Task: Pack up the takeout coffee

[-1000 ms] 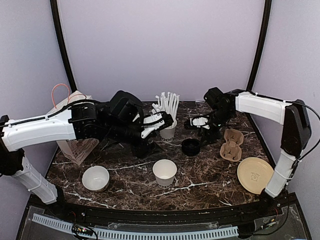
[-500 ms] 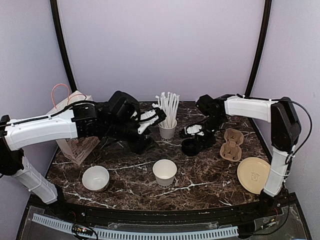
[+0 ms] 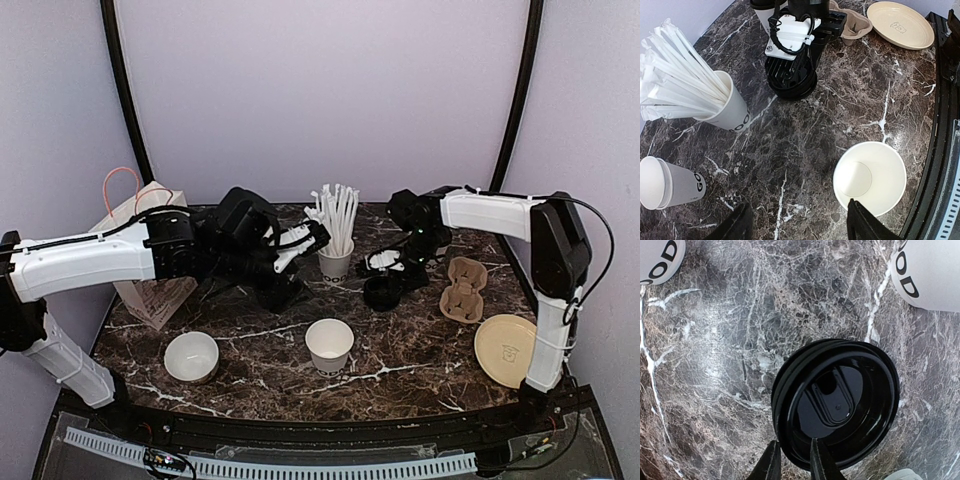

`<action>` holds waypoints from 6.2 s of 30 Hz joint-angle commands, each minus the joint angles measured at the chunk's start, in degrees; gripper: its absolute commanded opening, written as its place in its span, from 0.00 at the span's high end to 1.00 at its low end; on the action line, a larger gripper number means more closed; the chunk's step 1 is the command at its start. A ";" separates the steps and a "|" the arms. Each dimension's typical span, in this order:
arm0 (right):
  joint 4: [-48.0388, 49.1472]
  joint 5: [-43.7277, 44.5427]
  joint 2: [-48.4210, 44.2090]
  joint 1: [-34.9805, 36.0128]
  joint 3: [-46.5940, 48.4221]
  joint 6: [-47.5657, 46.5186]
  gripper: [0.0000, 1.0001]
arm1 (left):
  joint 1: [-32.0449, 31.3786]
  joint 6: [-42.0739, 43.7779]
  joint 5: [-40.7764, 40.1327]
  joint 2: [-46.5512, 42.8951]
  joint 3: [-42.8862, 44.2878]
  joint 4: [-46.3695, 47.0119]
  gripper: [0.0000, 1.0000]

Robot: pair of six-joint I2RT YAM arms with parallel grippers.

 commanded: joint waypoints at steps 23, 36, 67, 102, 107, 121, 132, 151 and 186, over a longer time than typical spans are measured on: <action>-5.31 -1.85 -0.38 0.21 4.07 2.65 0.64 | 0.06 1.72 0.88 -1.84 -0.85 0.46 0.33; -7.27 -0.88 4.62 0.21 6.55 2.31 0.77 | 0.06 1.19 1.23 -2.22 -1.47 0.45 0.33; -20.53 -23.39 -1.64 -4.15 15.82 5.41 0.96 | 0.06 3.02 -0.70 -1.27 -0.64 3.31 0.33; -17.01 -72.76 -12.60 -5.86 17.06 14.75 0.98 | 0.06 14.15 10.61 6.68 -8.64 73.64 0.08; -16.56 -72.80 -12.73 -5.60 17.12 15.55 0.98 | 0.03 14.04 8.00 8.85 -6.77 74.20 0.08; -15.22 -72.28 -12.94 -5.11 16.46 16.82 0.97 | 0.14 13.81 9.94 10.76 -4.69 72.10 0.23; -14.57 -63.54 -15.57 -7.45 15.67 18.18 0.56 | 0.12 13.07 10.82 6.54 -4.41 61.90 0.29; 22.13 -38.76 -30.25 -14.96 -18.88 46.65 0.35 | -2.73 9.93 12.37 4.90 16.74 -17.05 0.34; 19.15 -42.10 -26.30 -7.66 -23.94 42.15 0.37 | -8.03 10.20 0.40 24.84 29.80 -32.83 0.37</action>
